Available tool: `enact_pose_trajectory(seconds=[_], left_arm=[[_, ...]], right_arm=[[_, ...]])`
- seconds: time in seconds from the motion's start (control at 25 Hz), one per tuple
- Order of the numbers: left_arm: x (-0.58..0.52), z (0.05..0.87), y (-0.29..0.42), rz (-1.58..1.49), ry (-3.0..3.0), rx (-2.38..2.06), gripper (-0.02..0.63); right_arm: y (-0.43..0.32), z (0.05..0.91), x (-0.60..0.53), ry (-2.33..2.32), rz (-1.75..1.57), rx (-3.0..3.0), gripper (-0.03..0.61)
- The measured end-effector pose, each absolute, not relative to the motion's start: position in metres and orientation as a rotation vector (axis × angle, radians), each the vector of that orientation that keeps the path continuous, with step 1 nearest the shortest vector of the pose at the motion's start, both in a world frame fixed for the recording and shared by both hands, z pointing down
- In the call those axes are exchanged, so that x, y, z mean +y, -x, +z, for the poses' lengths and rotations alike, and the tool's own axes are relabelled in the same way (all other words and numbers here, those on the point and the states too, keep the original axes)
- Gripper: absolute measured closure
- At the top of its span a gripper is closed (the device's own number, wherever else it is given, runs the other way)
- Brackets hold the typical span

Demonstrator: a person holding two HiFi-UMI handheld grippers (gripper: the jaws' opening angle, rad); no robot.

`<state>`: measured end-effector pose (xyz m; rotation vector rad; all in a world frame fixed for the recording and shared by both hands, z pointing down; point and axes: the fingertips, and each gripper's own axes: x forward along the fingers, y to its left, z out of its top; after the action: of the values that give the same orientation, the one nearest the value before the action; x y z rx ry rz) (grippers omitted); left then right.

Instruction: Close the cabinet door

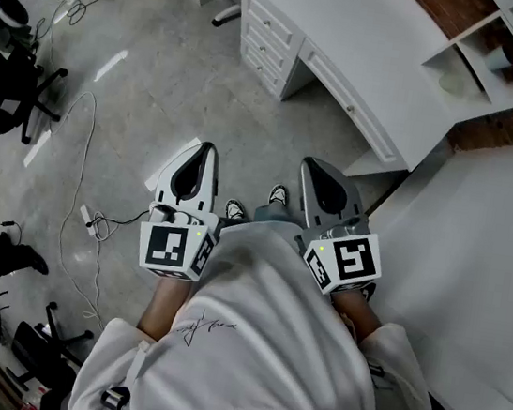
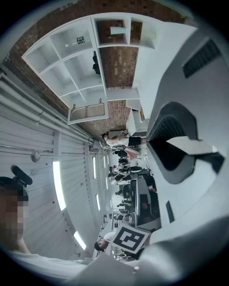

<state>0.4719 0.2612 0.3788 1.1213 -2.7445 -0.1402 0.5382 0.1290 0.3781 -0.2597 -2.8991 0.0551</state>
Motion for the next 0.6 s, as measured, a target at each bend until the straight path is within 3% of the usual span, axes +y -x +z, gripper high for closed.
enact_pose_trajectory(seconds=[0.6], left_arm=[[0.284,0.385,-0.455,-0.163,-1.104,-2.751,0.597]], right_arm=[[-0.52,0.383,0.154,0.284,0.025,-2.904,0.554]])
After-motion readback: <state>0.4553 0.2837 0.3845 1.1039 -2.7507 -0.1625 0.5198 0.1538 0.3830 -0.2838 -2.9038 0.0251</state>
